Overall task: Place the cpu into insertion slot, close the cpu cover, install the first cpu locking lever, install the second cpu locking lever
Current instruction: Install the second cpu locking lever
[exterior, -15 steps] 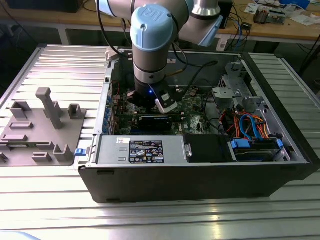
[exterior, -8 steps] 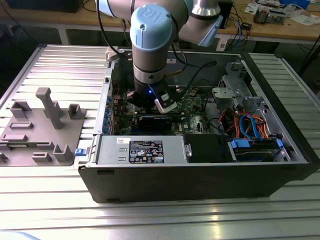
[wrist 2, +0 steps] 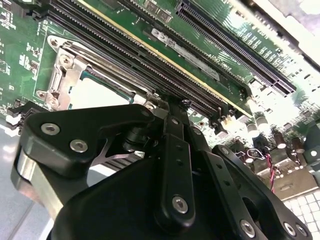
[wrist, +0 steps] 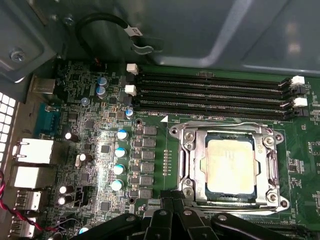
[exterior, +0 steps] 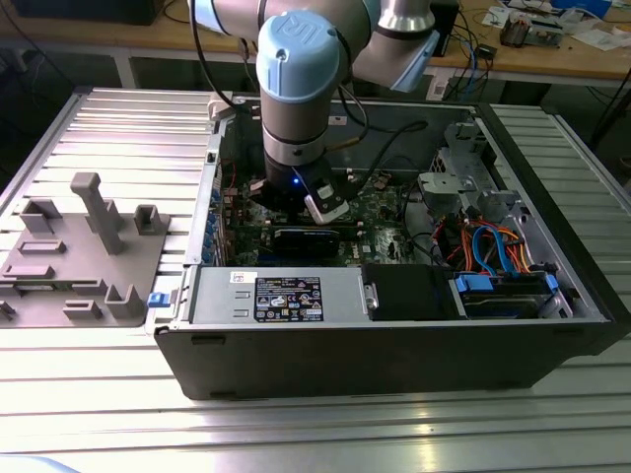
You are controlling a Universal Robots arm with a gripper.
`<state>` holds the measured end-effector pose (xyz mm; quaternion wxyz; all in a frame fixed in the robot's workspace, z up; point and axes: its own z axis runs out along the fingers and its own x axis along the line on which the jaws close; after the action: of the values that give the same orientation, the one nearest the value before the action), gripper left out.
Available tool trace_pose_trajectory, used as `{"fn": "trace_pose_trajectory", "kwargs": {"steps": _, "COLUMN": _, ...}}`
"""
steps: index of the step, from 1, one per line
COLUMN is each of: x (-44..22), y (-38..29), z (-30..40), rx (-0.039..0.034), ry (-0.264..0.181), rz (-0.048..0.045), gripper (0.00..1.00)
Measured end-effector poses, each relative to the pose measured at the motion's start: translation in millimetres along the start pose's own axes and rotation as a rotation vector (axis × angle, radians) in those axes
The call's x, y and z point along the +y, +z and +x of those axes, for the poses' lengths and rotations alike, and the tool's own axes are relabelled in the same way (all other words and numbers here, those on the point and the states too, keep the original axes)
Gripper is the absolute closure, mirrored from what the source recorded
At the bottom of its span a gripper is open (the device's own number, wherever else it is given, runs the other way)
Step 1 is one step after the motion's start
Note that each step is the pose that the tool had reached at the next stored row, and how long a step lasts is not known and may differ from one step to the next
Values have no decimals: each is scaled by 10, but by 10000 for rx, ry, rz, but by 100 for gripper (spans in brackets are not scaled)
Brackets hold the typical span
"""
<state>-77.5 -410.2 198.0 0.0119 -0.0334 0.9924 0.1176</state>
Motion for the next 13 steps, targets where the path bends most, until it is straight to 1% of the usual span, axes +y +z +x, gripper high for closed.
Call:
{"fn": "trace_pose_trajectory", "kwargs": {"steps": 6, "x": 7, "y": -45, "z": 0, "rx": 6, "ry": -1, "rz": 6, "gripper": 89}}
{"fn": "trace_pose_trajectory", "kwargs": {"steps": 11, "x": 30, "y": -139, "z": -2, "rx": 4, "ry": 1, "rz": 4, "gripper": 89}}
{"fn": "trace_pose_trajectory", "kwargs": {"steps": 13, "x": 34, "y": -158, "z": -3, "rx": 4, "ry": 0, "rz": 4, "gripper": 89}}
